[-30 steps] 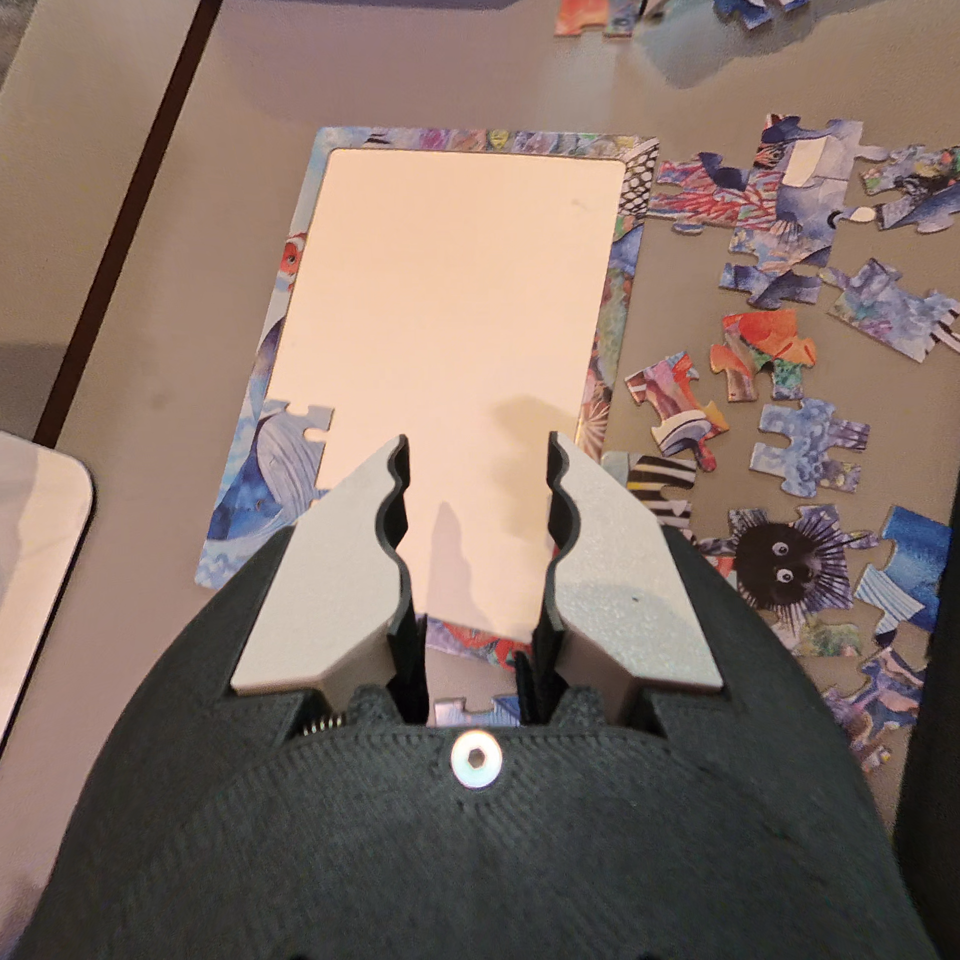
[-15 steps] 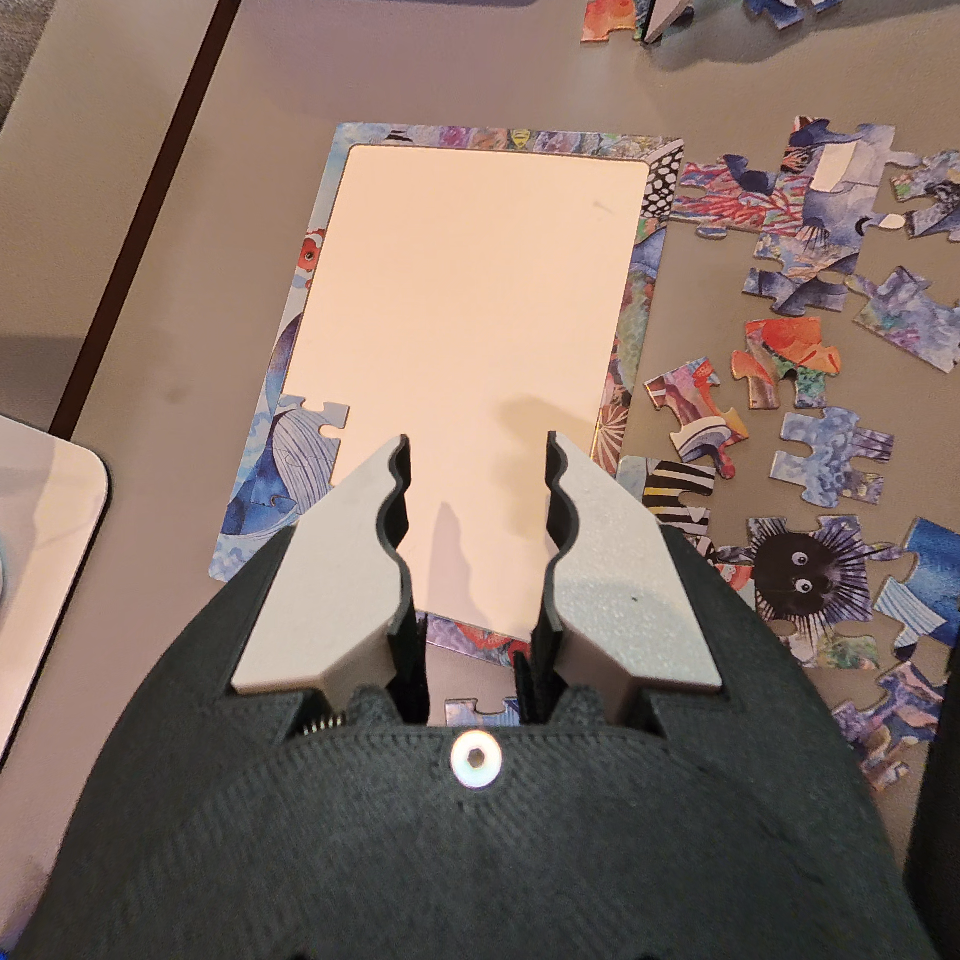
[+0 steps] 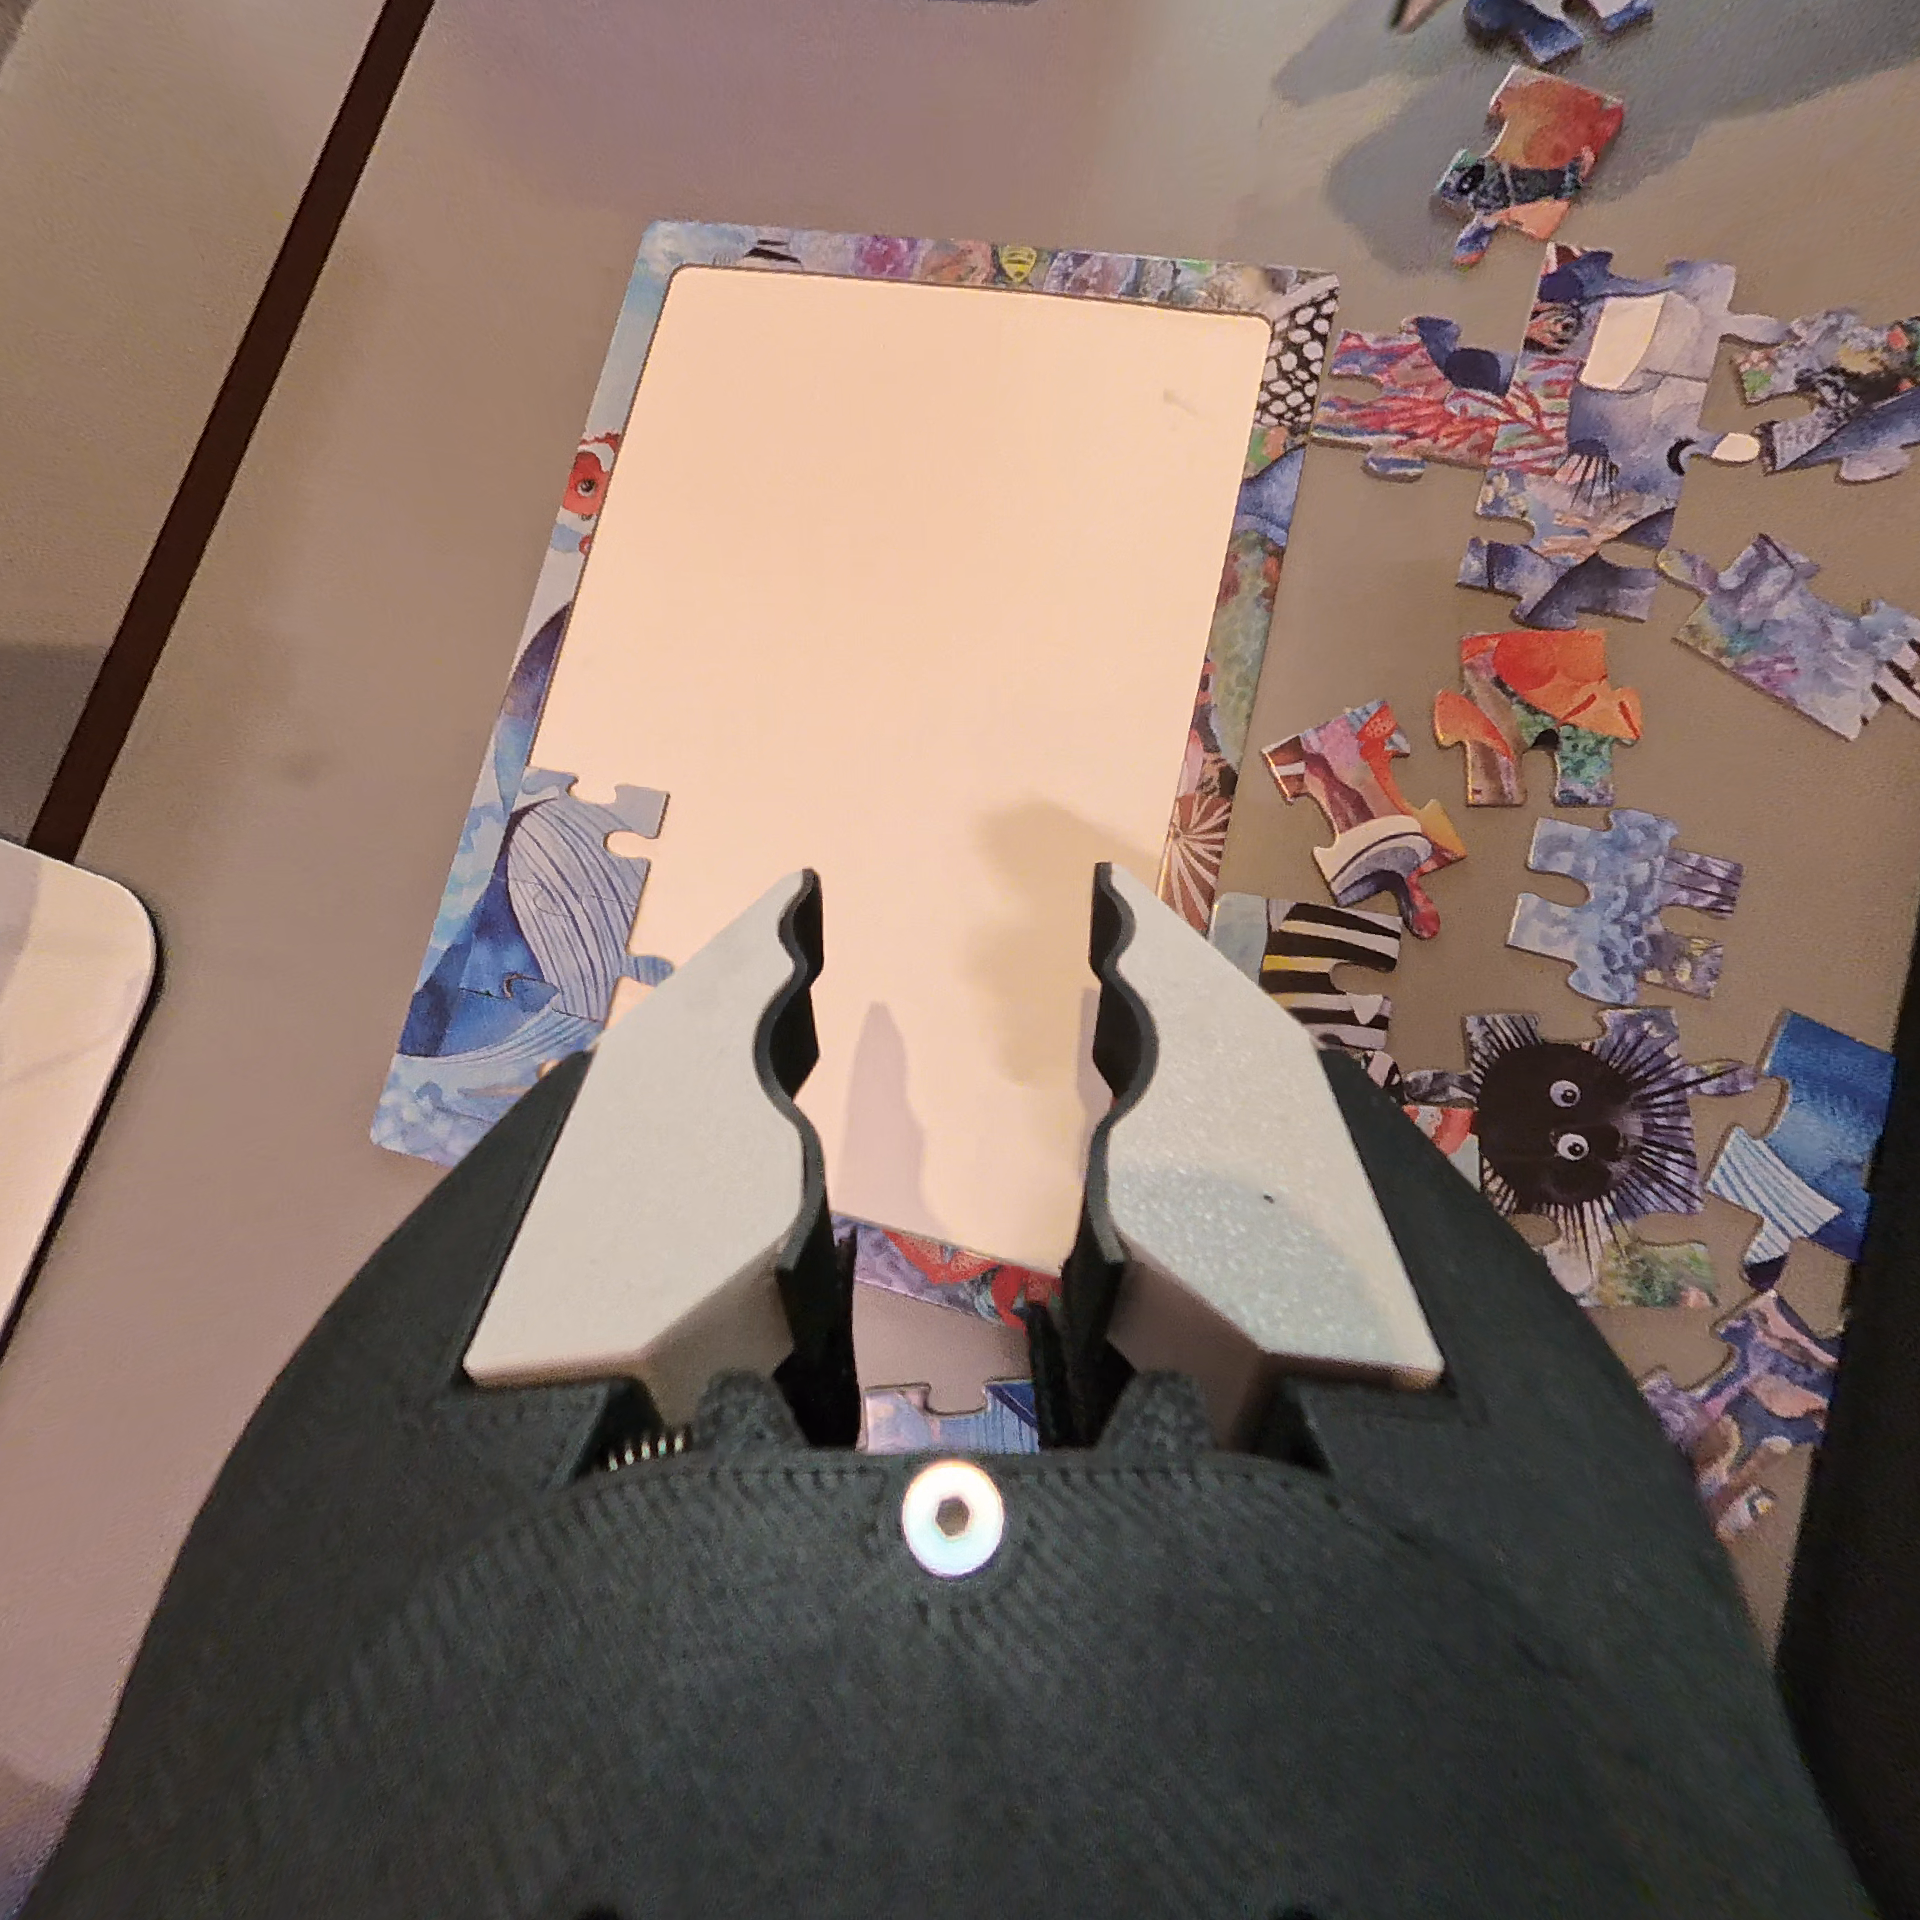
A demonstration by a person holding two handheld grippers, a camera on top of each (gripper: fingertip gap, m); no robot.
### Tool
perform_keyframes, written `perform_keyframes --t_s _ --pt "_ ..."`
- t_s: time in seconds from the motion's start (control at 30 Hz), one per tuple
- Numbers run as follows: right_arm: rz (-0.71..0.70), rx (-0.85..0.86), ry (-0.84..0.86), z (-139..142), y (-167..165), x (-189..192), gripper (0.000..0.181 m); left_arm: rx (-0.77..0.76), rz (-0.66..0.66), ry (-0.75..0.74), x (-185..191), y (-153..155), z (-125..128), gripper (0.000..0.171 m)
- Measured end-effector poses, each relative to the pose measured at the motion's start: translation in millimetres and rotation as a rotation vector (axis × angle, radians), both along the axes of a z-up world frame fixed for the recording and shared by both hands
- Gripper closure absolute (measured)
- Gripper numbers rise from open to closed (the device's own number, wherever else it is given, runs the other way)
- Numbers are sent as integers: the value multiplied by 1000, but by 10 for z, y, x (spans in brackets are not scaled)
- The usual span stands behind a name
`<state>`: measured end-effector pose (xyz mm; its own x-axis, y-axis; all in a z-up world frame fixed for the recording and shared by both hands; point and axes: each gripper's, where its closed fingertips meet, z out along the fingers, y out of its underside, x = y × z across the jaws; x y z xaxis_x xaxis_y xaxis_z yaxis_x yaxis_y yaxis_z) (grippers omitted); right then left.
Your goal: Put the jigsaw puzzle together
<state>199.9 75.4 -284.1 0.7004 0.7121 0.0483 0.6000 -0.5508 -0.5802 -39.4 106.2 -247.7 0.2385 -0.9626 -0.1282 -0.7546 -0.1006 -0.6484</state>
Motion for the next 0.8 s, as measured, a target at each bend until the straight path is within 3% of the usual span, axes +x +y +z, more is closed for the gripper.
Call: perform_keyframes --t_s 0.13,0.27,0.43,0.8 --pt "125 -77 6 -24 -498 56 135 -17 -43 19 58 -77 -77 121" --pt "236 -78 -40 -210 -663 17 128 -14 -102 36 246 -120 -109 121" --pt "268 -95 -17 -290 -614 4 150 -4 -128 27 385 -194 -81 122" --pt "255 -60 95 -163 -564 -28 151 -8 -63 16 163 -130 -73 122"
